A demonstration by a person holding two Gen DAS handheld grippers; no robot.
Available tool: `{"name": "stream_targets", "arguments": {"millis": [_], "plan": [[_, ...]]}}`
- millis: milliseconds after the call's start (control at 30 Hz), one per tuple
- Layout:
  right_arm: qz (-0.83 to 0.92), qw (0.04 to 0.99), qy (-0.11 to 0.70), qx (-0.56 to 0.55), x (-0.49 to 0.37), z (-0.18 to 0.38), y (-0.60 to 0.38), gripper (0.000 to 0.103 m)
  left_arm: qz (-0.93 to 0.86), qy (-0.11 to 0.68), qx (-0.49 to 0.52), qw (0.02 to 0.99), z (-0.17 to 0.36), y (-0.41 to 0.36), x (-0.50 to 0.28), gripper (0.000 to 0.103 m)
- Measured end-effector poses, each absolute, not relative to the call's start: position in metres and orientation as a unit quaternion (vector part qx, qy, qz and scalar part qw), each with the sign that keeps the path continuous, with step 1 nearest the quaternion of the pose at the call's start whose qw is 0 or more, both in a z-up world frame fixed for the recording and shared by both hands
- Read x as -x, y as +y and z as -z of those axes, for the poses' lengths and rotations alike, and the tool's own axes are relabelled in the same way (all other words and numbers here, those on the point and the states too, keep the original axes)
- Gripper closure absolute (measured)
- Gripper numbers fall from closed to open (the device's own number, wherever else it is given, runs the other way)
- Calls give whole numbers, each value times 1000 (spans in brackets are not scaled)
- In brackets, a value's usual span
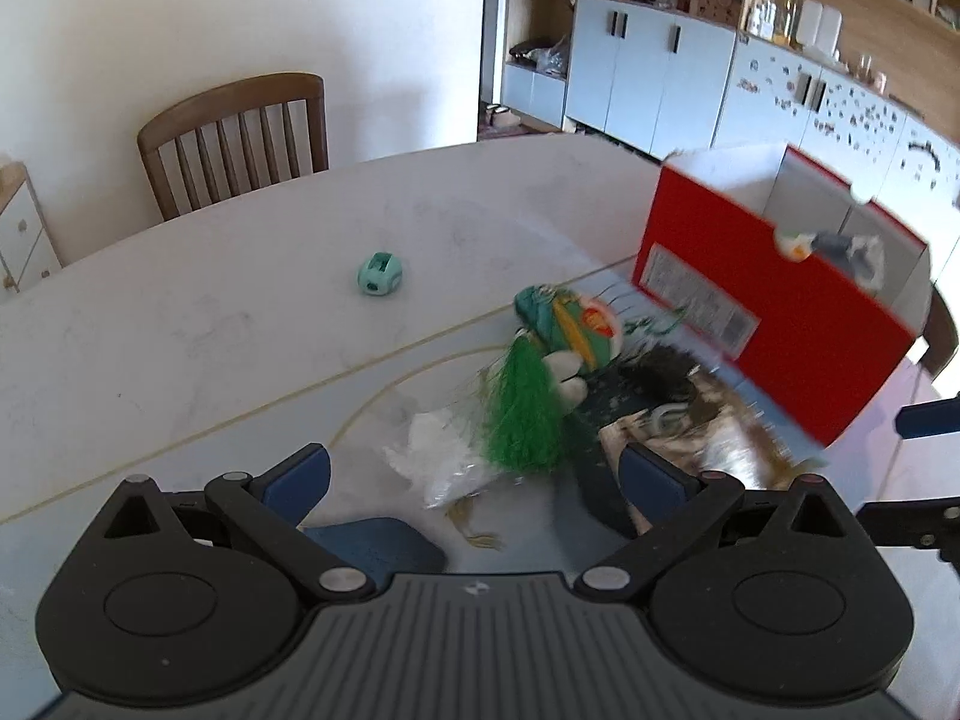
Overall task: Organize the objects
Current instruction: 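Move both grippers back toward the remaining items on the table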
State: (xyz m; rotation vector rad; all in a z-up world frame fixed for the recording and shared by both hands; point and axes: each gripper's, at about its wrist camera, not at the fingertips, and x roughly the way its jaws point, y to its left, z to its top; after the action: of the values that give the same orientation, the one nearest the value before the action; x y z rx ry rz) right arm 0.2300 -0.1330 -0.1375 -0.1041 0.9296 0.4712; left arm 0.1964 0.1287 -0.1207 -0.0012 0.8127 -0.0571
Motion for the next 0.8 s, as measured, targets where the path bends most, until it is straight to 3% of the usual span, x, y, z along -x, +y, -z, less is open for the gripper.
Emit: {"name": "stream_targets", "arguments": {"millis": [300, 667, 800], "plan": [[-221, 855, 465, 64, -229, 160, -128, 11, 27, 419, -18, 907, 156, 141, -220, 0], [-216, 850, 477, 61, -240, 178, -122, 25, 28, 419, -35, 907, 170, 140, -233, 1], [-218, 848, 480, 59, -245, 181, -120, 29, 37, 412, -38, 910, 171, 138, -233, 10]]}}
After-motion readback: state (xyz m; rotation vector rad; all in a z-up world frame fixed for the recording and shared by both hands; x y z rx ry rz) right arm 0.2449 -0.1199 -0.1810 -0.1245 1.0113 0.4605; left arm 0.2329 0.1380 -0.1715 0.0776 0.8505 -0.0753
